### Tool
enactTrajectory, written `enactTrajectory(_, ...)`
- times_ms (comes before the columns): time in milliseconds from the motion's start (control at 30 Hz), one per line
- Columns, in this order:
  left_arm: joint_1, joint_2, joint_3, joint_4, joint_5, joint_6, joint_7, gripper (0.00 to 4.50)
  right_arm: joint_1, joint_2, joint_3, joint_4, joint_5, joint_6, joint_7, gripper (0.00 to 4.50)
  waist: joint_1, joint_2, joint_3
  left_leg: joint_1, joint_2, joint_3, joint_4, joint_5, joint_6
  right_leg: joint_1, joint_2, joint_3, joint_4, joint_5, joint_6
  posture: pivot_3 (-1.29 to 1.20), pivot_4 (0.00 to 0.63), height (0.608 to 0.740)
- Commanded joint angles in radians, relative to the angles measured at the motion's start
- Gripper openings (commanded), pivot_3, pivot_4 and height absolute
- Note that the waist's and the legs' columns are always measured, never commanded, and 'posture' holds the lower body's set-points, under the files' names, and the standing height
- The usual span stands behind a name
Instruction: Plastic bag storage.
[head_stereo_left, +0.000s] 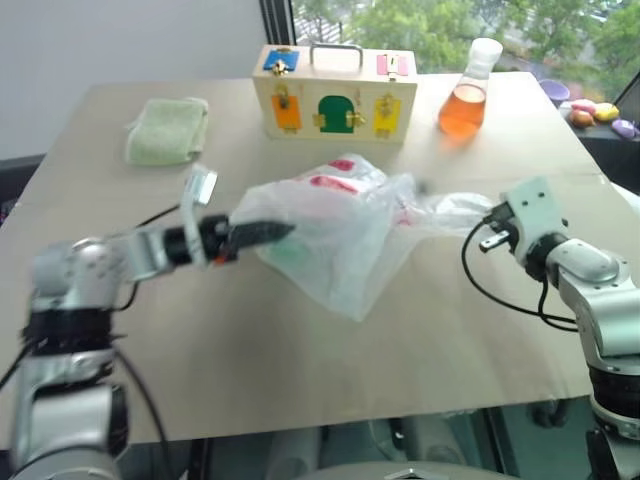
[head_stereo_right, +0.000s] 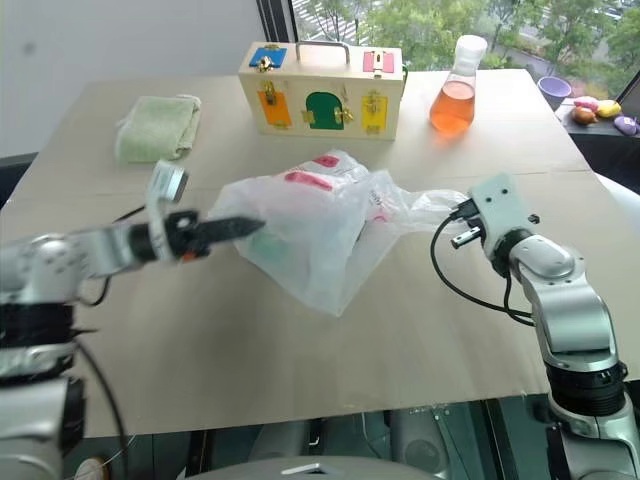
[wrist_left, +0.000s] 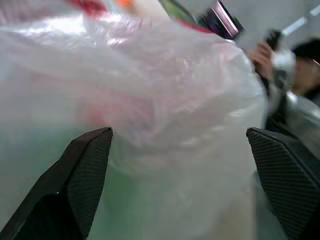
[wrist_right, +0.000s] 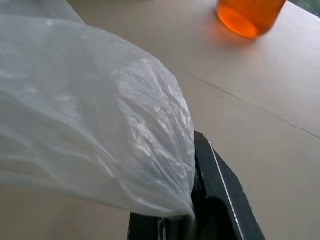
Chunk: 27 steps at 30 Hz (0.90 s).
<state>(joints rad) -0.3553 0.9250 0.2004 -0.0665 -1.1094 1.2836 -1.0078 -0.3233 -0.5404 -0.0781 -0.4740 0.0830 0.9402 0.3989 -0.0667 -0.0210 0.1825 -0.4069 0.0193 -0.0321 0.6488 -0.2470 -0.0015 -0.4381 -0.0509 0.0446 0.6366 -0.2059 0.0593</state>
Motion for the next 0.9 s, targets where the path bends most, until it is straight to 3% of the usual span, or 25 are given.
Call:
enactTrajectory(33, 0.054, -0.022, -0.034, -0.094, 0.065, -0.045, 0.055, 4.43, -0.008, 0.008, -0.014, -0.061, 0.014, 0.006, -0.015, 0.0, 0.016, 0.0, 0.0, 0.0, 0.0, 0.0, 0.001, 0.0, 0.0, -0.001, 0.0, 0.0, 0.002, -0.001, 0.0, 0.0, 0.15, 0.74)
enactTrajectory(100, 0.027, -0.105, -0.078, -0.027, 0.196, -0.138, 0.18, 4.43, -0.001, 0.01, -0.007, -0.067, 0.023, 0.009, -0.011, 0.0, 0.043, 0.001, 0.0, 0.002, -0.001, -0.002, 0.003, 0.0, 0.0, 0.002, 0.0, -0.001, 0.004, -0.001, 0.0, 0.0, 0.15, 0.74)
enactTrajectory(167, -0.019, -0.167, -0.086, 0.033, 0.263, -0.207, 0.225, 4.43, 0.006, 0.008, -0.007, -0.078, 0.033, 0.019, -0.009, 0.0, 0.053, -0.001, 0.0, 0.01, -0.001, -0.002, 0.005, 0.0, 0.0, 0.009, 0.001, -0.002, 0.004, -0.005, 0.0, 0.0, 0.15, 0.74)
enactTrajectory(333, -0.2, -0.309, -0.081, 0.27, 0.419, -0.408, 0.328, 4.43, 0.037, -0.003, -0.018, -0.115, 0.051, 0.042, -0.009, 0.0, 0.059, -0.002, -0.001, 0.01, -0.001, -0.003, 0.015, 0.002, -0.001, 0.013, 0.002, -0.002, 0.006, -0.004, 0.001, 0.0, 0.15, 0.74)
enactTrajectory(500, -0.356, -0.363, -0.046, 0.448, 0.486, -0.518, 0.334, 4.43, 0.057, 0.0, -0.025, -0.167, 0.072, 0.079, -0.018, 0.0, 0.046, -0.002, 0.0, 0.008, -0.001, -0.004, 0.018, 0.002, -0.001, 0.014, 0.002, -0.002, 0.006, 0.001, 0.001, 0.0, 0.15, 0.74)
enactTrajectory(667, -0.327, -0.275, 0.012, 0.338, 0.325, -0.273, 0.187, 4.43, 0.051, 0.021, -0.015, -0.194, 0.092, 0.105, -0.032, 0.0, 0.026, -0.002, 0.0, 0.008, -0.001, -0.004, 0.015, 0.001, 0.0, 0.013, 0.002, -0.002, 0.006, 0.0, 0.001, 0.0, 0.15, 0.74)
enactTrajectory(733, -0.248, -0.201, 0.026, 0.203, 0.22, -0.154, 0.085, 4.43, 0.052, 0.023, -0.013, -0.195, 0.097, 0.105, -0.033, 0.0, 0.021, -0.003, 0.0, 0.006, -0.001, -0.003, 0.013, 0.001, 0.0, 0.01, 0.002, -0.001, 0.006, 0.0, 0.001, 0.0, 0.15, 0.74)
enactTrajectory(800, -0.143, -0.11, 0.097, 0.013, 0.02, 0.012, -0.004, 4.43, 0.049, 0.022, -0.008, -0.183, 0.099, 0.098, -0.032, 0.0, 0.018, -0.003, 0.0, 0.006, -0.001, -0.002, 0.011, 0.001, 0.0, 0.008, 0.001, 0.001, 0.006, 0.0, 0.001, 0.0, 0.15, 0.74)
enactTrajectory(900, -0.095, -0.07, 0.122, -0.192, -0.141, 0.091, 0.008, 4.43, 0.042, 0.022, -0.003, -0.167, 0.101, 0.091, -0.03, 0.0, 0.03, -0.004, 0.0, 0.005, 0.0, -0.002, 0.009, 0.001, 0.0, 0.006, 0.001, 0.0, 0.006, 0.0, 0.001, 0.0, 0.15, 0.74)
